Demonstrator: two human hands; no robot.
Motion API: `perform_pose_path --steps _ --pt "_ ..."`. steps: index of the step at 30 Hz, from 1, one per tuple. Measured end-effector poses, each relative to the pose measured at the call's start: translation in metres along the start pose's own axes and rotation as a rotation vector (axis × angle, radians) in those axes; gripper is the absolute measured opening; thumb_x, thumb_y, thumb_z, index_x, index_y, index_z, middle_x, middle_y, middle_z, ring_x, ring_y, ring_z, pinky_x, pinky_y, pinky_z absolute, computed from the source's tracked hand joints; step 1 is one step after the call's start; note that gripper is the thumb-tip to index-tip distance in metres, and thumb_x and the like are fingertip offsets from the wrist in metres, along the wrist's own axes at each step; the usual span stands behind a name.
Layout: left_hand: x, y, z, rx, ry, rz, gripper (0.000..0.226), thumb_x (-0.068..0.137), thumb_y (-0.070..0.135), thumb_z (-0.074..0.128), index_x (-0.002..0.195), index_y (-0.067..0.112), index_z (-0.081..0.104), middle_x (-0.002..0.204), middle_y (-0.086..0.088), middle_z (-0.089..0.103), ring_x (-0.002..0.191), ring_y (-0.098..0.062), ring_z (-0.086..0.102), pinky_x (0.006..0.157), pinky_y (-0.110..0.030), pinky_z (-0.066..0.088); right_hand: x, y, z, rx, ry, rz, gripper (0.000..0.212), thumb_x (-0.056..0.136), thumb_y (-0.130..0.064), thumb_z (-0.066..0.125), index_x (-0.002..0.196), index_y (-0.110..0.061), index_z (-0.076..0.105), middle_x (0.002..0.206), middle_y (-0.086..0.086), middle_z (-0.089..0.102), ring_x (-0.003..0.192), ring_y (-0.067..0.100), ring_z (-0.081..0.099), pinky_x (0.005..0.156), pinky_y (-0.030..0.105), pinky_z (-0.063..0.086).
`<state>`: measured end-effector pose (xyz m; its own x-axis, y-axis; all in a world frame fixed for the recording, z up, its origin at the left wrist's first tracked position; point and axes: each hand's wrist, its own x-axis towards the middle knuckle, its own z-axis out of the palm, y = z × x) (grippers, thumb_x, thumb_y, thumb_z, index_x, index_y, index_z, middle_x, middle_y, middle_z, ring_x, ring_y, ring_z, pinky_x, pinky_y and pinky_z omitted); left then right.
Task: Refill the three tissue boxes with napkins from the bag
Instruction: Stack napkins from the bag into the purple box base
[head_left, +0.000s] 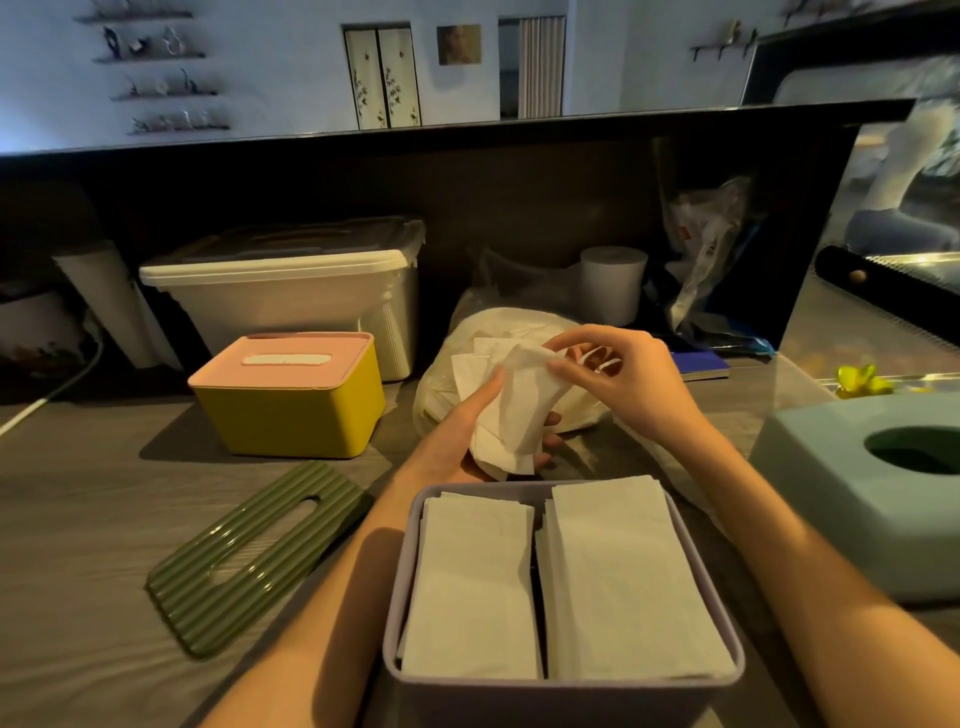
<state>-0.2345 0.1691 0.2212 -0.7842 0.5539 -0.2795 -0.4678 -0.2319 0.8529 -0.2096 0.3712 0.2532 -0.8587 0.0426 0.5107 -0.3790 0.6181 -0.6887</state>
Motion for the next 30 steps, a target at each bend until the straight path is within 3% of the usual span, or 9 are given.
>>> perform_pose_path --steps 4,7,11,17,20,22,25,27,30 --pt "0.002 0.001 -0.001 -0.045 0.031 0.012 0.078 0.088 0.073 0.052 0.142 0.016 0.048 0.128 -0.02 0.067 0.119 -0.036 0.065 0.097 -0.047 0.052 0.001 -0.009 -0.012 0.303 0.01 0.067 0.017 0.093 -0.033 0.072 0.106 -0.023 0.076 0.097 -0.012 0.074 0.097 0.001 0.068 0.078 0.014 0.056" --pt "-0.002 0.004 0.002 -0.061 0.074 0.092 0.067 0.088 0.071 0.05 0.127 0.018 0.058 0.103 -0.013 0.077 0.095 -0.028 0.074 0.082 -0.043 0.058 0.002 -0.012 -0.019 0.527 -0.02 0.159 0.02 0.093 -0.03 0.072 0.109 -0.018 0.076 0.101 -0.006 0.076 0.1 0.01 0.072 0.08 0.023 0.06" --pt "-0.005 0.004 0.002 0.012 0.093 0.192 0.05 0.094 0.064 0.049 0.129 0.029 0.058 0.094 0.0 0.079 0.086 -0.019 0.075 0.069 -0.032 0.059 0.001 -0.009 -0.017 0.478 -0.105 0.198 0.017 0.09 -0.029 0.074 0.1 -0.015 0.077 0.095 -0.003 0.077 0.092 0.011 0.072 0.07 0.019 0.057" --pt "-0.011 0.001 0.008 0.033 -0.038 0.163 0.051 0.081 0.049 0.068 0.126 0.025 0.061 0.113 -0.008 0.076 0.102 -0.024 0.074 0.095 -0.046 0.054 -0.001 -0.004 -0.005 0.288 -0.125 0.206 0.02 0.089 -0.036 0.077 0.094 -0.017 0.077 0.088 -0.006 0.076 0.084 0.006 0.071 0.064 0.016 0.056" --pt "-0.009 -0.006 0.003 0.154 -0.049 0.187 0.035 0.089 0.029 0.072 0.123 0.031 0.063 0.107 0.002 0.077 0.095 -0.013 0.075 0.081 -0.035 0.058 -0.001 -0.002 0.0 0.126 -0.048 0.176 0.017 0.089 -0.038 0.076 0.09 -0.021 0.074 0.085 -0.007 0.073 0.079 0.002 0.069 0.06 0.014 0.056" --pt "-0.005 -0.006 0.0 0.201 0.001 0.179 0.037 0.088 0.032 0.075 0.123 0.032 0.062 0.111 0.003 0.077 0.101 -0.014 0.073 0.089 -0.038 0.057 -0.001 -0.003 0.0 0.074 -0.03 0.171 0.014 0.09 -0.038 0.074 0.09 -0.025 0.071 0.088 -0.01 0.071 0.078 0.002 0.069 0.058 0.013 0.054" --pt "0.002 -0.007 0.001 0.057 0.01 0.173 0.054 0.084 0.05 0.076 0.131 0.029 0.059 0.125 -0.007 0.071 0.119 -0.03 0.065 0.109 -0.054 0.045 0.0 -0.004 -0.007 0.169 -0.046 0.178 0.015 0.092 -0.036 0.072 0.101 -0.025 0.074 0.095 -0.01 0.074 0.089 0.007 0.072 0.066 0.017 0.057" --pt "0.004 -0.007 0.002 -0.079 0.03 0.141 0.06 0.085 0.055 0.073 0.136 0.027 0.056 0.127 -0.013 0.069 0.12 -0.036 0.064 0.107 -0.057 0.046 0.0 -0.01 -0.014 0.352 -0.106 0.201 0.018 0.093 -0.034 0.071 0.107 -0.023 0.076 0.098 -0.007 0.077 0.094 0.008 0.073 0.071 0.019 0.058" --pt "0.004 -0.002 0.003 -0.049 0.093 0.156 0.047 0.09 0.054 0.063 0.122 0.02 0.063 0.111 -0.01 0.072 0.1 -0.026 0.068 0.098 -0.049 0.053 -0.001 -0.016 -0.014 0.498 -0.209 0.219 0.02 0.094 -0.03 0.069 0.109 -0.018 0.075 0.1 -0.006 0.077 0.097 0.011 0.074 0.074 0.019 0.058"
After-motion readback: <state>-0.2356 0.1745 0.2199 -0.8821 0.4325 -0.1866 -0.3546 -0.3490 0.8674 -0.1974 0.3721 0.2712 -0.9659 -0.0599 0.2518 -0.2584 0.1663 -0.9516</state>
